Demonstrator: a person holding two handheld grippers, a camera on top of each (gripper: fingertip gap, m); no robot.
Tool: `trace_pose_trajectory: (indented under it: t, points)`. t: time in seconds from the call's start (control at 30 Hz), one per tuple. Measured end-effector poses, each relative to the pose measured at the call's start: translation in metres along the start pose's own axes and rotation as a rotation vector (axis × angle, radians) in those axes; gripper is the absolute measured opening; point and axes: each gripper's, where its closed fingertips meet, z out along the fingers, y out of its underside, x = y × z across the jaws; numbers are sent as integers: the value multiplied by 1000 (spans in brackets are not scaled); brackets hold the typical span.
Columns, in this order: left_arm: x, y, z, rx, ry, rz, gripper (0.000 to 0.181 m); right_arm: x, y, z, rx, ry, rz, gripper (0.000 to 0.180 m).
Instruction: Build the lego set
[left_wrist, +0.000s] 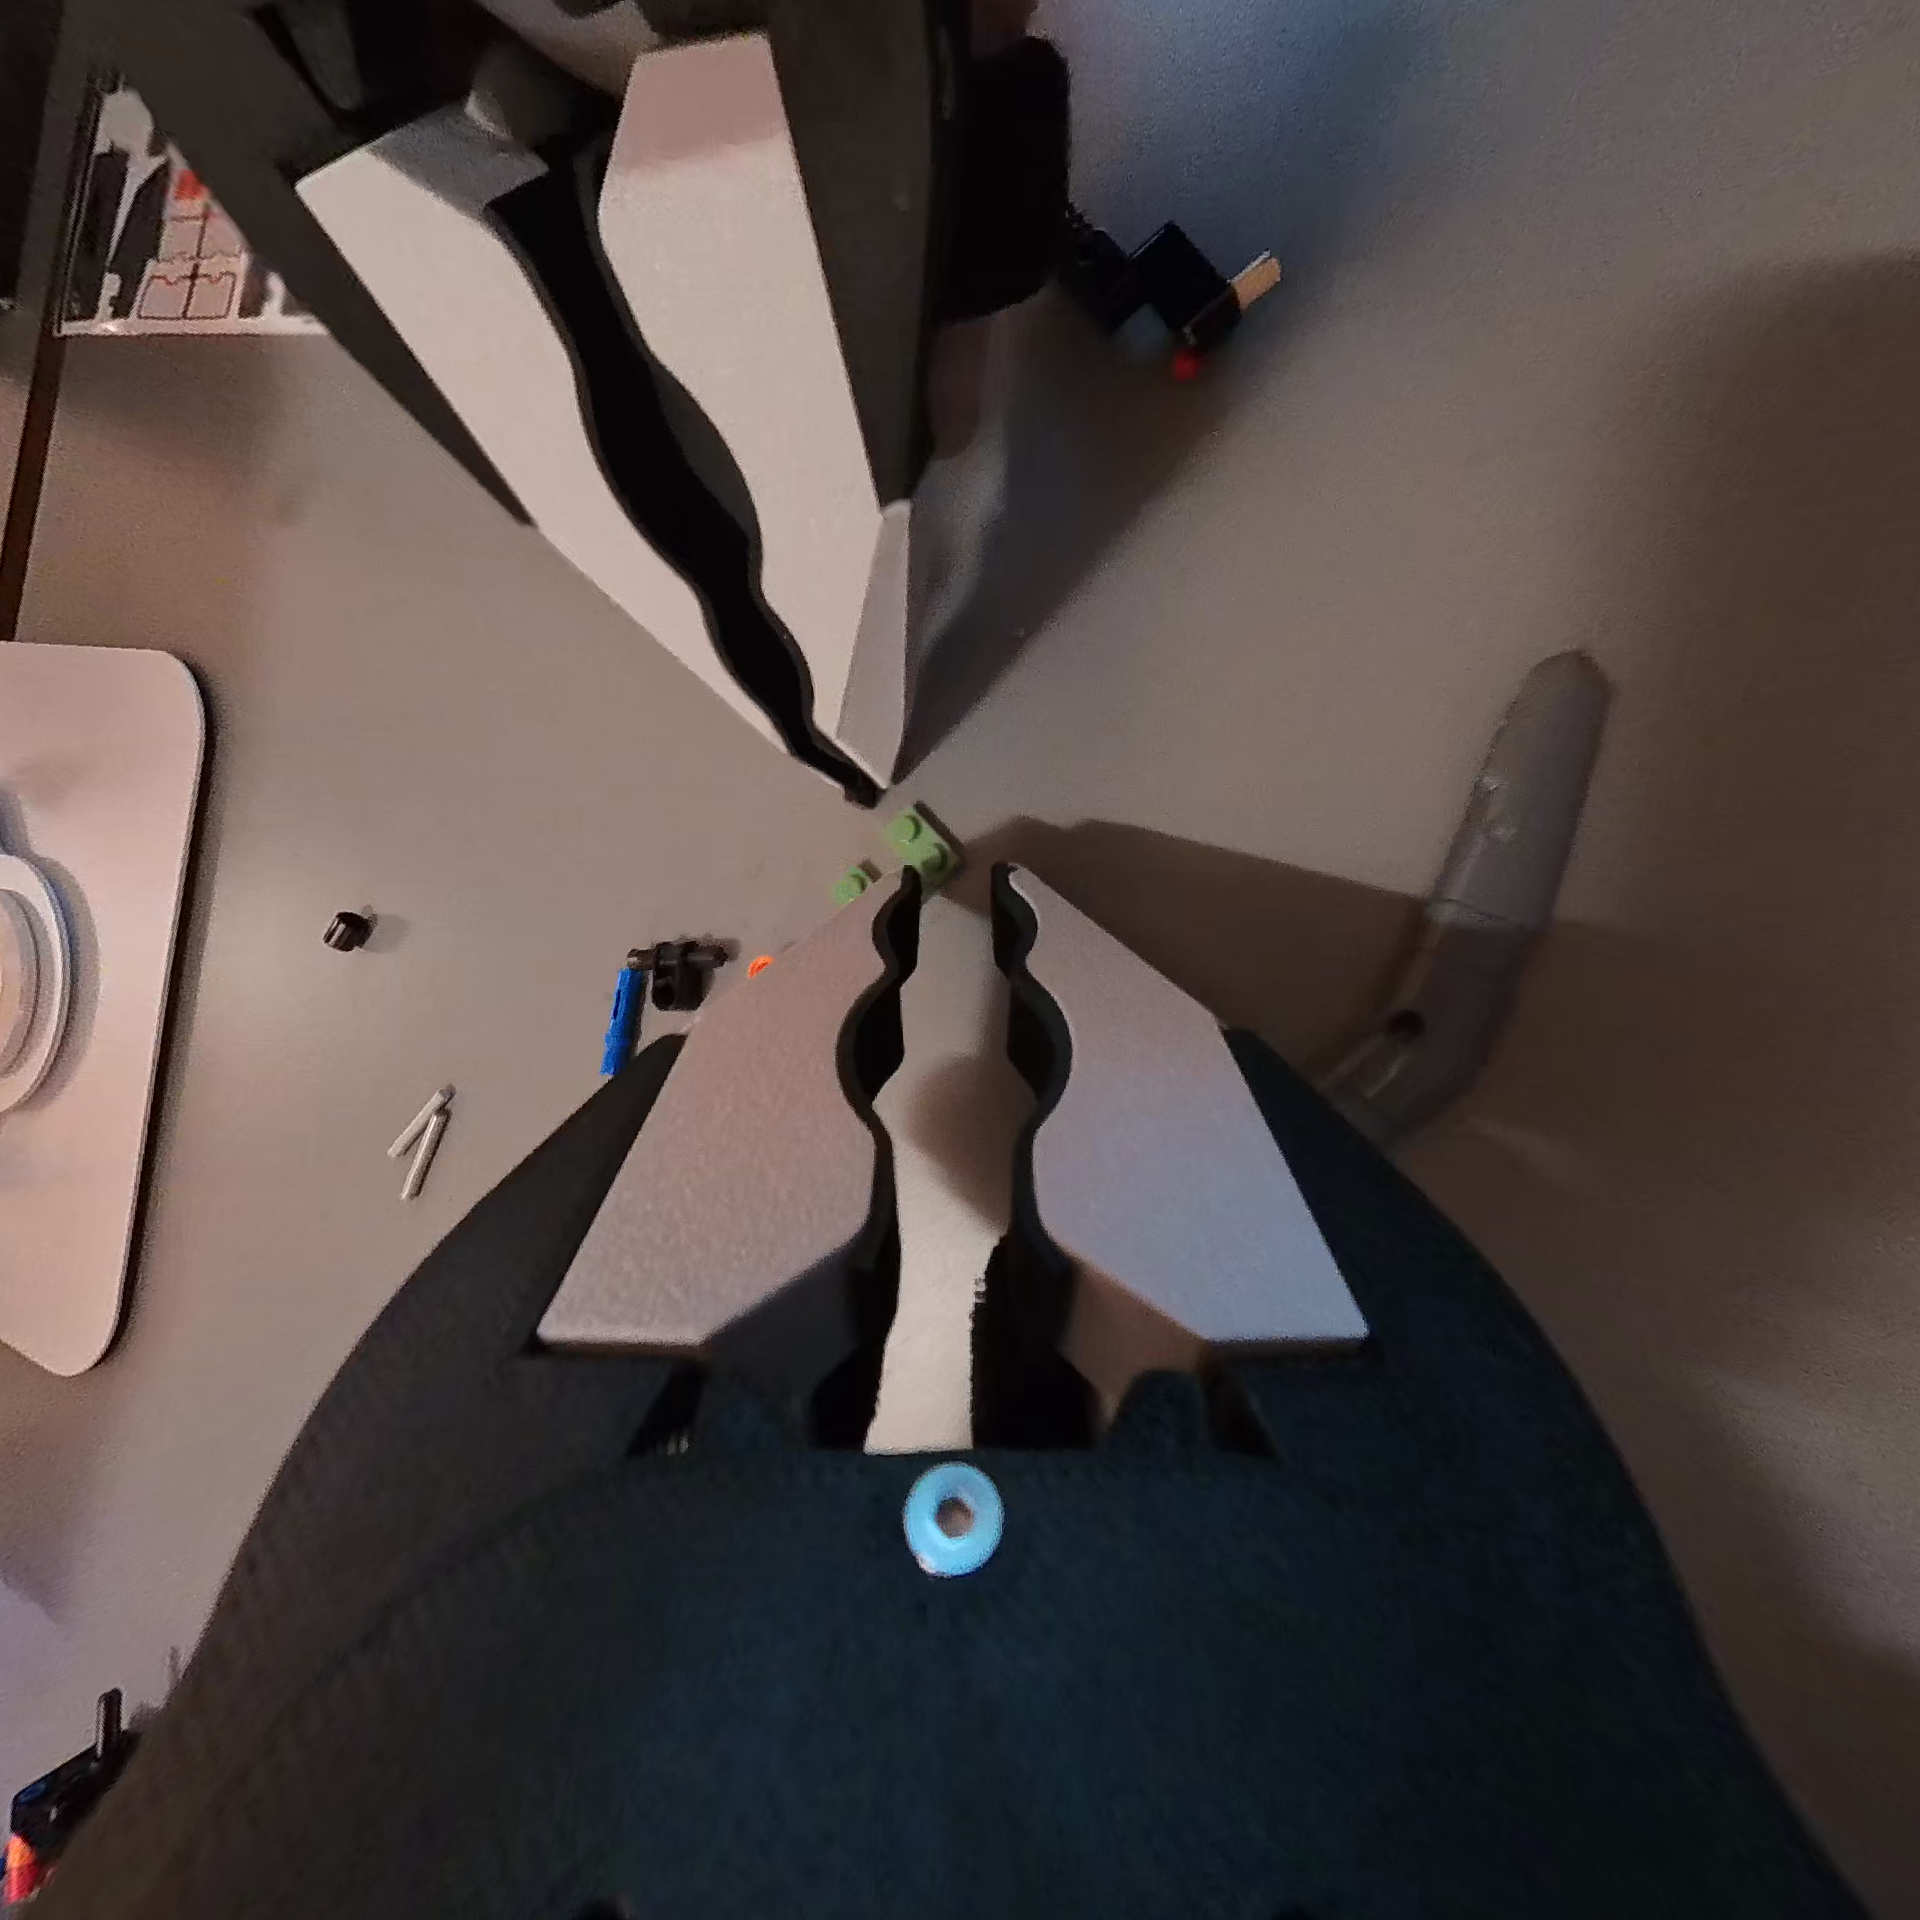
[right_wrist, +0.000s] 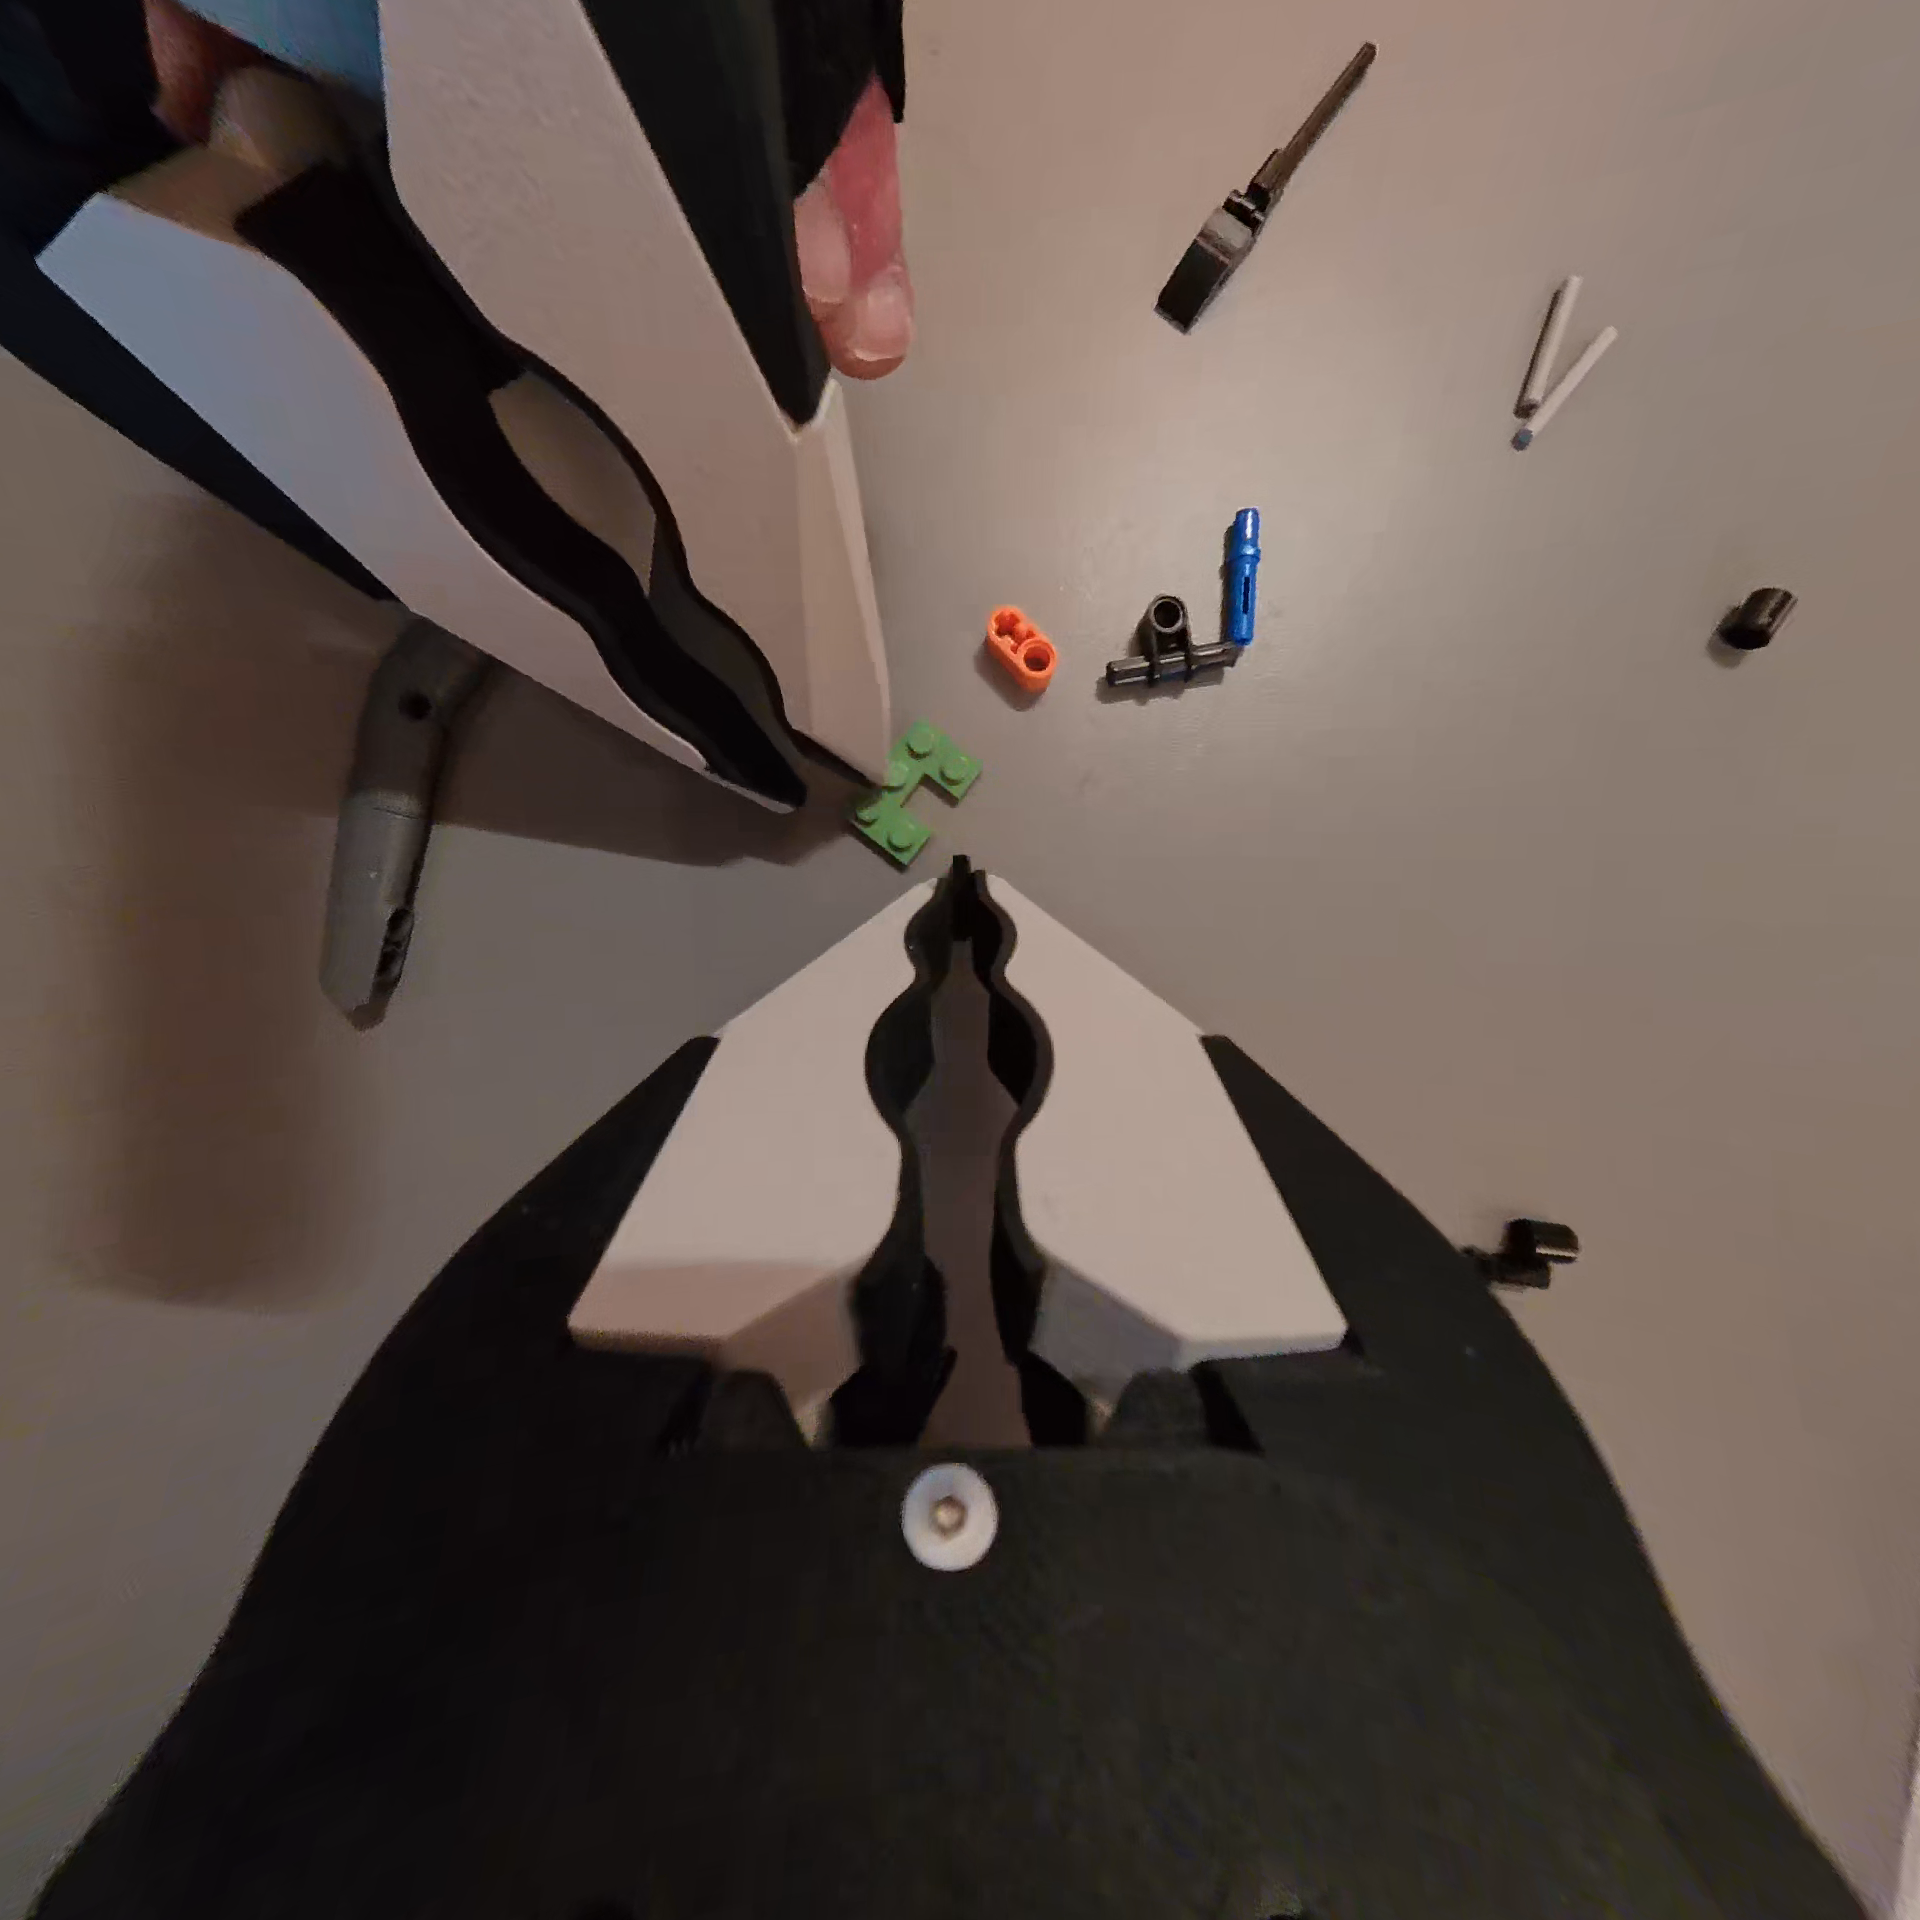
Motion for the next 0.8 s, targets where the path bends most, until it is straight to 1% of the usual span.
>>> trace_pose_trajectory:
  t: [0.17,0.23,0.37,0.43,0.5,0.6,0.7,0.8]
  points:
    - [-4,3,-2,-12,-15,-13,14,1,0,-4,40,-17,62,0]
    - [-8,2,-4,-4,-36,-32,16,-3,-5,-9,87,-63,105,0]
    - [-13,6,-9,0,-40,-127,26,-4,-7,-16,118,-86,143,0]
    - [-11,8,-8,-9,-28,-138,27,-10,-7,-17,119,-108,137,0]
    - [-10,3,-8,21,-29,-126,25,-14,-9,-16,125,-113,137,0]
    - [-12,-11,-13,94,-35,-134,21,-20,-22,-21,201,-163,191,0]
    - [-22,-19,-23,141,-107,-74,19,-23,-31,-32,275,-219,249,0]
    - [-21,-34,-34,195,-175,76,14,-27,-35,-40,309,-314,334,0]
